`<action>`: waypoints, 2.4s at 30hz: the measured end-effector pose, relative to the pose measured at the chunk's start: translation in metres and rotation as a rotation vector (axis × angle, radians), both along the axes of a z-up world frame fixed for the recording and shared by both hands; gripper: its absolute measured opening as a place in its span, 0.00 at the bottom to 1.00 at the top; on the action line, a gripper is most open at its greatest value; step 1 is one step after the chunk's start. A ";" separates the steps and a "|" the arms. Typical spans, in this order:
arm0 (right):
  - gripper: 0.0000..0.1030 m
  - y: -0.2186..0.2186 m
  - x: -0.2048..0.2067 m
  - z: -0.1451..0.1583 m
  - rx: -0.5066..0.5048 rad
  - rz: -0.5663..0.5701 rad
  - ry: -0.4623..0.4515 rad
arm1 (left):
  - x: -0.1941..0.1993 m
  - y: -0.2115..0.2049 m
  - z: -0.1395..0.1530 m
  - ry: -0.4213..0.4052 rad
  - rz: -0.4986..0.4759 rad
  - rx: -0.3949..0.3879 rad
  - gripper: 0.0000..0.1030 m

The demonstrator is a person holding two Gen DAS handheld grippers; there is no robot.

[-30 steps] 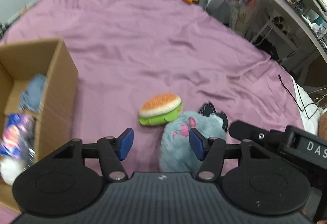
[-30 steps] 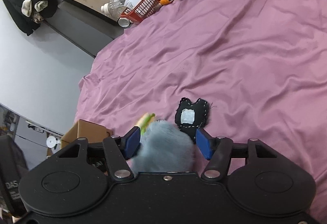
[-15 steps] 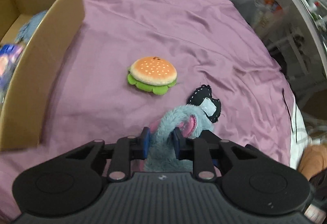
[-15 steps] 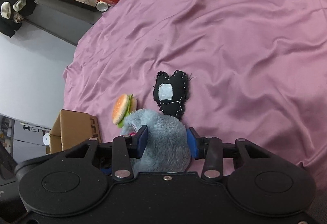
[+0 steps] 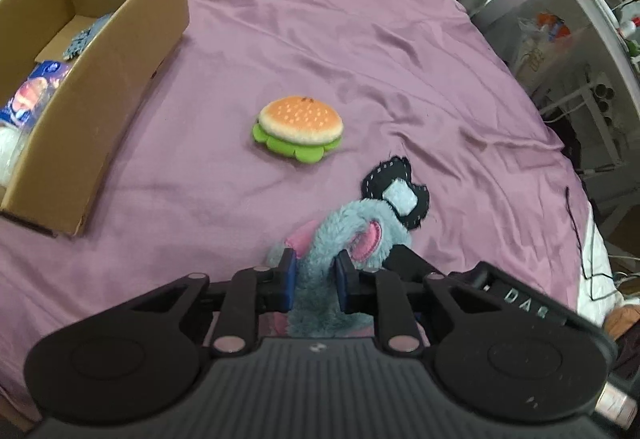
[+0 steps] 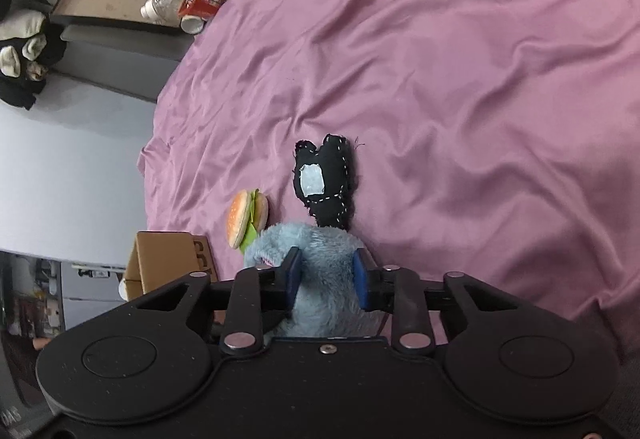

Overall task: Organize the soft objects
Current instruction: 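Lift the grey plush with the left gripper and carry it over the box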

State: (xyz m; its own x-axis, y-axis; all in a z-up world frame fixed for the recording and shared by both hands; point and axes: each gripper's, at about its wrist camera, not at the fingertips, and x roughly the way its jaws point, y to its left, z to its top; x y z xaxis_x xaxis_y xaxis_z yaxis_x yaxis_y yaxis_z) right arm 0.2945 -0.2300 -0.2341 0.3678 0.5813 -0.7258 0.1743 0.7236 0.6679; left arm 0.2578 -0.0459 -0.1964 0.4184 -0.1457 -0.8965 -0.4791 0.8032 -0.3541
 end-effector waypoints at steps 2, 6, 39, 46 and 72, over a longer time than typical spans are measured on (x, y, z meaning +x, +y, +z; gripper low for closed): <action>0.22 0.004 -0.007 0.012 -0.028 0.011 -0.039 | -0.009 0.001 0.004 -0.027 -0.018 -0.013 0.18; 0.21 0.003 -0.021 0.034 -0.052 0.017 -0.097 | -0.023 0.001 0.019 -0.061 -0.049 -0.026 0.18; 0.20 0.110 -0.095 0.155 -0.070 0.054 -0.391 | -0.106 0.116 0.125 -0.325 -0.037 -0.081 0.18; 0.20 0.155 -0.080 0.157 -0.034 0.104 -0.388 | -0.103 0.160 0.130 -0.330 0.006 -0.061 0.18; 0.21 0.258 0.004 0.104 0.010 0.272 -0.213 | -0.034 0.258 0.084 -0.117 0.135 -0.010 0.18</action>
State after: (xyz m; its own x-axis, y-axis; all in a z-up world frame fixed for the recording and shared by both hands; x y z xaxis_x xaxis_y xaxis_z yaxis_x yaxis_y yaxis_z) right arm 0.2986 0.0279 -0.1302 0.3405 0.6860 -0.6430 -0.1682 0.7173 0.6761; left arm 0.2234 0.2117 -0.1125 0.5366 -0.0897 -0.8391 -0.5373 0.7304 -0.4217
